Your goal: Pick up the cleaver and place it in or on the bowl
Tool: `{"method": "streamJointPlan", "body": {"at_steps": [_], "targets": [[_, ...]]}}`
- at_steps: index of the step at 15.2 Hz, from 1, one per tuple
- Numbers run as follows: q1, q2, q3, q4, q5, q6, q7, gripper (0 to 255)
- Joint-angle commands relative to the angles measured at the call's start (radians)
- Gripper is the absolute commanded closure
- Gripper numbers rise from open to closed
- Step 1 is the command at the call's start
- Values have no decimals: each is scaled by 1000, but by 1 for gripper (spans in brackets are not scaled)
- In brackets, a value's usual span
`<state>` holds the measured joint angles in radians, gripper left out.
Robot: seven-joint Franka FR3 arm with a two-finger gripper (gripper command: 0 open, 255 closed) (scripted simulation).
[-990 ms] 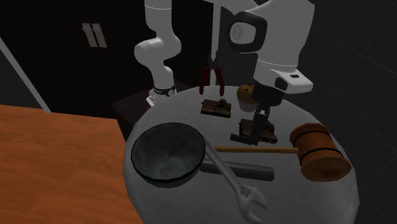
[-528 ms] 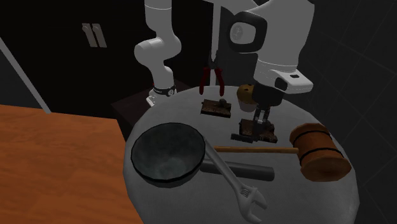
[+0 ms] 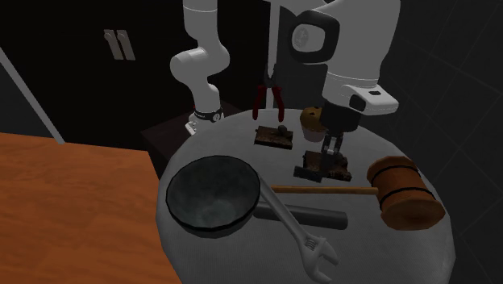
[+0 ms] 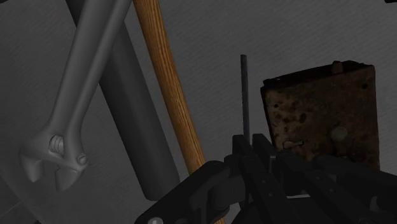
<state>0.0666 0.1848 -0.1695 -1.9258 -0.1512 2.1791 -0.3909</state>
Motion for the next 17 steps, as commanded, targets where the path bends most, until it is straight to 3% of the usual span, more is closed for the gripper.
{"method": "streamJointPlan", "body": {"at_steps": [1,17], "targets": [[0,-9,0,12,0,-22,-3,255],[4,-64,2,159,5,-222,-28,255]]}}
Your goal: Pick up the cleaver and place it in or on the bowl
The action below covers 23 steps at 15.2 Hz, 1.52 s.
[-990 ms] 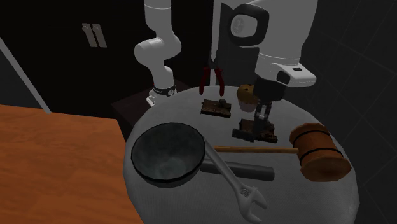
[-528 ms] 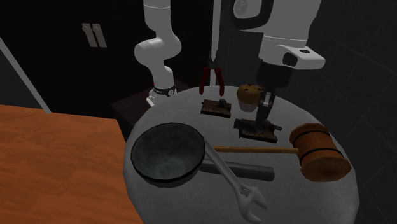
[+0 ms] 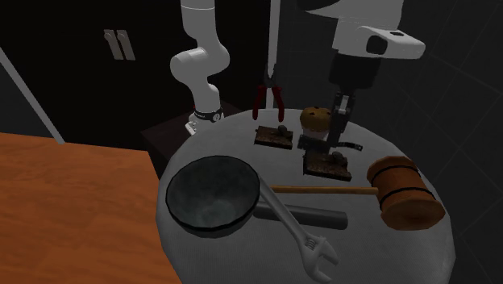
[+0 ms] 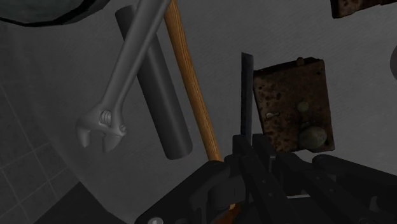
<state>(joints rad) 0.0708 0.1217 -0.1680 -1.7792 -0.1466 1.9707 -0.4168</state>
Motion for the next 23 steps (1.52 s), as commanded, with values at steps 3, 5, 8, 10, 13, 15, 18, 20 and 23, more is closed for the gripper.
{"method": "streamJointPlan", "body": {"at_steps": [3,5,8,10,13,15,18,20,23], "targets": [[1,-5,0,47,2,-52,-7,255],[1,-7,1,72,3,-78,-11,255],[1,-8,1,111,4,-118,-16,255],[1,-7,1,138,6,-145,-20,255],[1,-5,1,182,7,-185,-26,255],[-10,-18,-8,170,8,-183,-46,255],[-44,-52,-36,133,8,-171,-108,255],[-67,-70,-56,115,10,-165,-151,255],[-102,-89,-87,98,13,-157,-217,255]]}}
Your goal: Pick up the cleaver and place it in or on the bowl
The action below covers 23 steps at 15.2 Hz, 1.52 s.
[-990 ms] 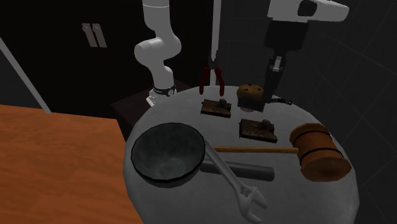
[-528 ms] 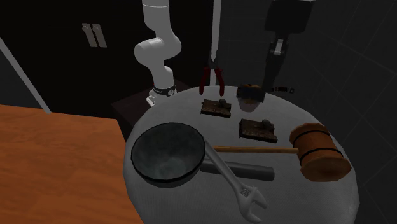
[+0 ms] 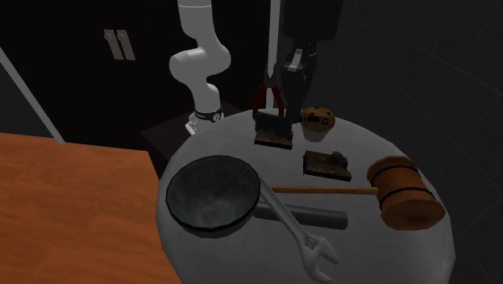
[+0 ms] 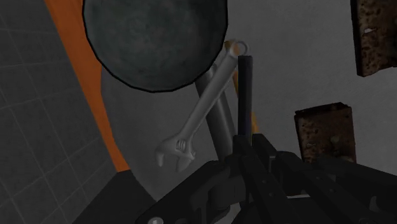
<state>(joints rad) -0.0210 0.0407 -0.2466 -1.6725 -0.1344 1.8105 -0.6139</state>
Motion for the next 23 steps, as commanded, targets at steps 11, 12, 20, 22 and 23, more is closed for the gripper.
{"method": "streamJointPlan", "body": {"at_steps": [11,12,20,22,23], "targets": [[-126,-11,-119,-18,29,37,-250,255],[-126,-12,-119,-32,28,51,-249,255],[-127,-12,-120,-139,25,157,-238,255],[-127,-10,-120,-163,24,184,-236,255],[-127,-8,-121,-175,24,197,-235,255]]}}
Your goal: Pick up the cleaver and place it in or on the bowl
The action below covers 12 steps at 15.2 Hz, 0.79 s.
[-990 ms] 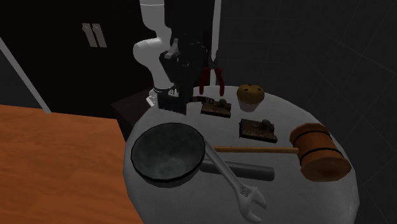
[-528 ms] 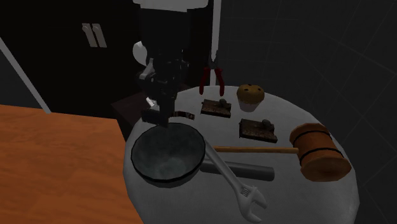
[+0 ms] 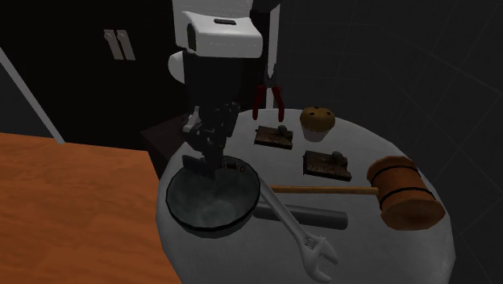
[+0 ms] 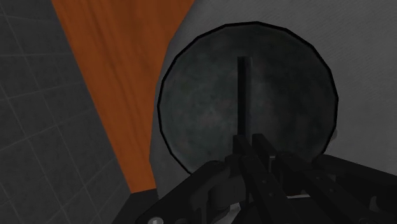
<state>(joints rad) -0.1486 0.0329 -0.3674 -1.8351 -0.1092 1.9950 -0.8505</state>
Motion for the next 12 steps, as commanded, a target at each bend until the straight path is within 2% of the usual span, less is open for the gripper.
{"method": "streamJointPlan", "body": {"at_steps": [1,4,11,12], "targets": [[0,2,0,-24,-1,25,3,255],[-1,7,0,-51,0,57,5,255],[-1,7,0,-50,0,57,5,255],[-1,7,0,-50,0,57,5,0]]}}
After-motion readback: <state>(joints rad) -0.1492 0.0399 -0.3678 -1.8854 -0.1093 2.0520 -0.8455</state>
